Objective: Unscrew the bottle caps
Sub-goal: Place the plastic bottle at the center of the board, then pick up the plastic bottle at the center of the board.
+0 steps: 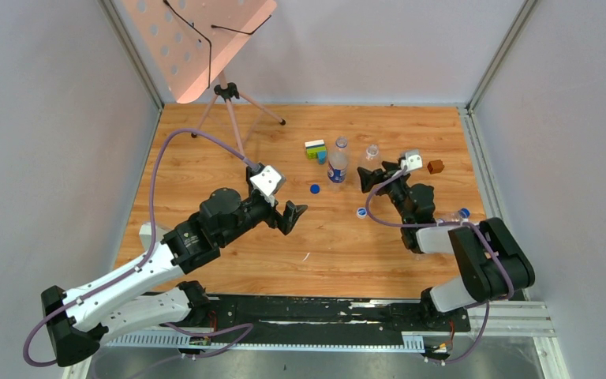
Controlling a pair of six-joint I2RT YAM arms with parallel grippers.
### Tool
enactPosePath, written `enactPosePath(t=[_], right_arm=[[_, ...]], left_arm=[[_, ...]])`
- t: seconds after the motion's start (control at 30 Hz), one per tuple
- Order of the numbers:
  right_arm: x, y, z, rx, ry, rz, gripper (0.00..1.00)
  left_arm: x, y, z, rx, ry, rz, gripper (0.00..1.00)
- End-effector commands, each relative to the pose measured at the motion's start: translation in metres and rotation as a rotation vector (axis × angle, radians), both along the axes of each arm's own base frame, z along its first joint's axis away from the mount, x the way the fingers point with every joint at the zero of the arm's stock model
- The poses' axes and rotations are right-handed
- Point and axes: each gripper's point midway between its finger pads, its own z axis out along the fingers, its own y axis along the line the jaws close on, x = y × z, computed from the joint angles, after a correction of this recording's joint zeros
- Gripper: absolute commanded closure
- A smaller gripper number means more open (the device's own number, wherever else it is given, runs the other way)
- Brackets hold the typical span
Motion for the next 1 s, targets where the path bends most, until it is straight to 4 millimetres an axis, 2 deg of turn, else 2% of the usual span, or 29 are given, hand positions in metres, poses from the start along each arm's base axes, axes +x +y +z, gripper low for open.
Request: enactPosePath(t=[0.0, 0.2, 0.3, 0.4, 0.53, 0.6, 0.63, 0.8, 0.97], right_arm=[[-0.020, -0.004, 0.013, 0.046, -0.007, 0.001, 0.18], [-0.049, -0.018, 0.001, 0.094, 0.124, -0.048, 0.17], [-0.063, -0.036, -0.008, 0.168, 0.240, -0.154, 0.17], [-0.074, -0.050, -0.006, 0.246, 0.318, -0.244, 0.17], [-0.083, -0.097, -0.019, 0.321, 0.462, -0.553, 0.16], [-0.091, -0.122, -0.027, 0.344, 0.535, -0.704, 0.09], [-0.094, -0.132, -0.029, 0.348, 0.567, -0.747, 0.05], [-0.103, -0.172, -0.025, 0.355, 0.675, -0.896, 0.00], [-0.125, -0.224, -0.045, 0.413, 0.747, -1.057, 0.00]], left_arm=[[0.001, 0.003, 0.014, -0.054, -0.027, 0.013, 0.00], [0.000, 0.004, 0.015, -0.058, -0.030, 0.018, 0.00], [0.000, 0.005, 0.015, -0.060, -0.031, 0.021, 0.00], [0.000, 0.006, 0.015, -0.065, -0.030, 0.024, 0.00], [-0.001, 0.007, 0.017, -0.070, -0.028, 0.025, 0.00], [-0.001, 0.008, 0.018, -0.075, -0.029, 0.025, 0.00], [-0.002, 0.008, 0.019, -0.076, -0.030, 0.024, 0.00], [-0.002, 0.009, 0.019, -0.075, -0.031, 0.025, 0.00], [-0.003, 0.008, 0.019, -0.073, -0.028, 0.021, 0.00]])
